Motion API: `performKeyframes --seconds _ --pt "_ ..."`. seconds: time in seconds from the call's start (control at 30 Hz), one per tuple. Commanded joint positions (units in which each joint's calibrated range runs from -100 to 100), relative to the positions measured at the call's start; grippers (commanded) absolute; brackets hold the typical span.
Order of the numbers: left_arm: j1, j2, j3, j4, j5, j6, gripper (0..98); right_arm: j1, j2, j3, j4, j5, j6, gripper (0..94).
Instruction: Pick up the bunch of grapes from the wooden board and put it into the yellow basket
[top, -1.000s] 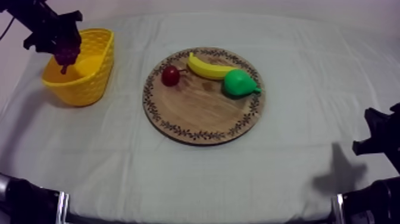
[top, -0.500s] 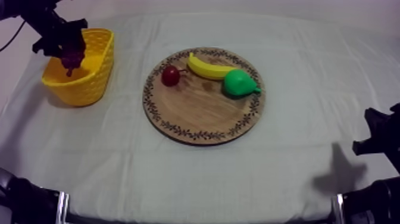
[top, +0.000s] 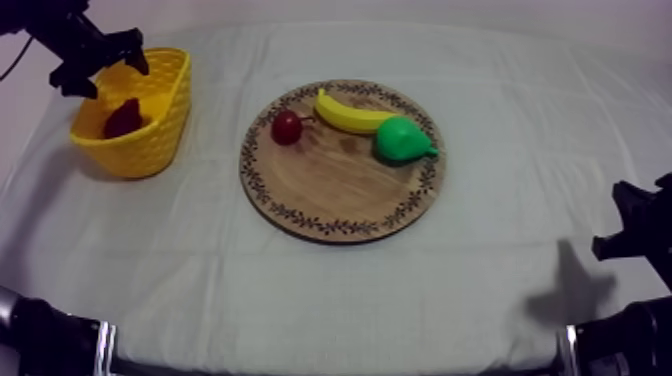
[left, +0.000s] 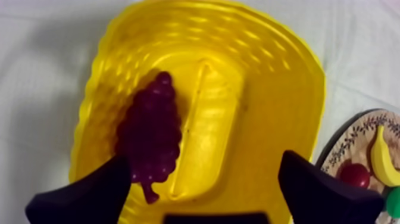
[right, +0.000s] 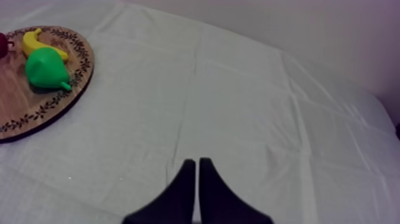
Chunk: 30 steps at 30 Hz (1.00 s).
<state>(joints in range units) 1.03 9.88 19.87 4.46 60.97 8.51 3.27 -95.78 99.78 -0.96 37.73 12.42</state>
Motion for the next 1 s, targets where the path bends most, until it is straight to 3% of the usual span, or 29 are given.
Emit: performKeyframes --seconds 0.0,0.13,0.4,0.6,0.97 --pt "0.1 -0.9 0.9 0.07 -0.1 -0.1 94.8 0.0 0.0 0.0 0.0 0.0 0.0 0.3" --pt "0.3 -3.8 3.4 0.14 -0.2 -0.6 86.8 0.0 0.0 0.0 0.0 0.0 0.0 0.3" --pt "0.6 -13.5 11.5 0.16 -0.9 -1.1 55.2 0.0 0.0 0.0 0.0 0.0 0.0 0.3" --pt "1.0 -23.4 21.1 0.42 -2.5 -1.2 37.9 0.0 0.0 0.0 0.0 0.0 0.0 0.3" --pt "0.8 -42.9 41.0 1.47 -9.8 -4.8 15.8 0.0 0.0 0.0 0.0 0.0 0.0 0.3"
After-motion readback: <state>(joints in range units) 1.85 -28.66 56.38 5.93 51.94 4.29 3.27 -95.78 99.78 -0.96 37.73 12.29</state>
